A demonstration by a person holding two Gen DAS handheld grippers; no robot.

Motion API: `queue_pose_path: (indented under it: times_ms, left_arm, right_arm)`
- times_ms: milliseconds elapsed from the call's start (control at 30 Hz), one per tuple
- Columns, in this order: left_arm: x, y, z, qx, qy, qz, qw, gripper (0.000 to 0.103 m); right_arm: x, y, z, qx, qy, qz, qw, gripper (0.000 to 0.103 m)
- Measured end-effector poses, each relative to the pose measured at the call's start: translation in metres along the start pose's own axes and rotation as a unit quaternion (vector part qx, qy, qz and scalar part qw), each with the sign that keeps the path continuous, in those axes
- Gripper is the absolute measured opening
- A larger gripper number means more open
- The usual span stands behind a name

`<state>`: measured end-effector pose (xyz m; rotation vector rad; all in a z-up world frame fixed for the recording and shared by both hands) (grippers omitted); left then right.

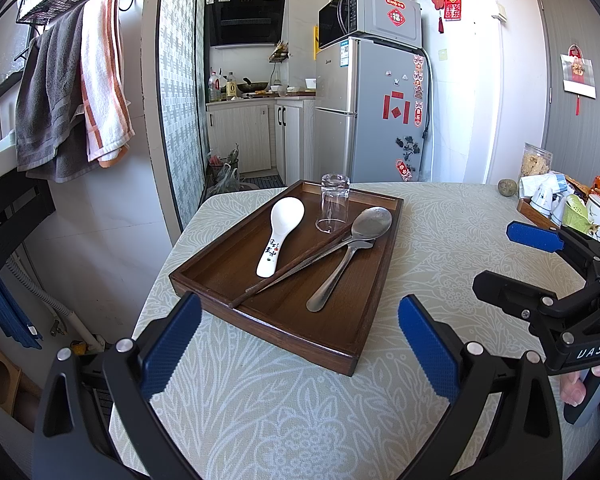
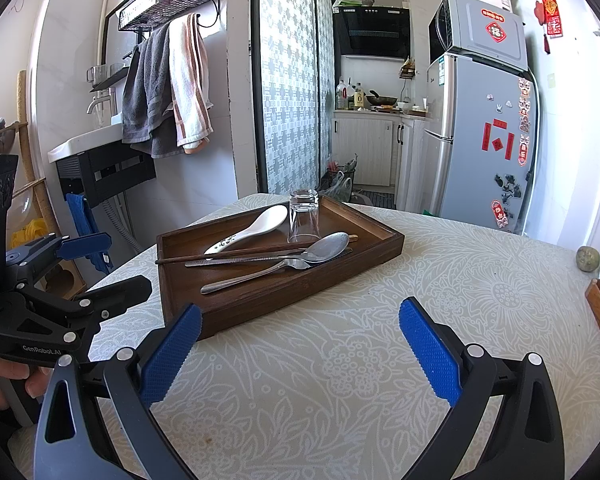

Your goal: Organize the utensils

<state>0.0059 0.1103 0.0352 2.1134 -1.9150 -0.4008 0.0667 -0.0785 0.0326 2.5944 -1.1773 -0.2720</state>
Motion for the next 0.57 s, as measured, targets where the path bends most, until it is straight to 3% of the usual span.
queue_pose_path:
  times_ms: [567]
  left_arm:
    - [-0.0003,-0.0009,0.0022,-0.004,0.002,-0.003,1.0,0.1]
  right_arm:
    - [-0.0001,-0.0001,-0.0002,0.0,0.0,0.0,1.0,0.1]
Point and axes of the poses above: each gripper's, at about its wrist camera, not at the fingertips, and y roughly against the way its jaws point, x to its right, z to its underside, the point moved 2 cm from there along -y, roughly the way its jaws point, and after that the axes turned 8 degrees about x, right-handed, at the moved point
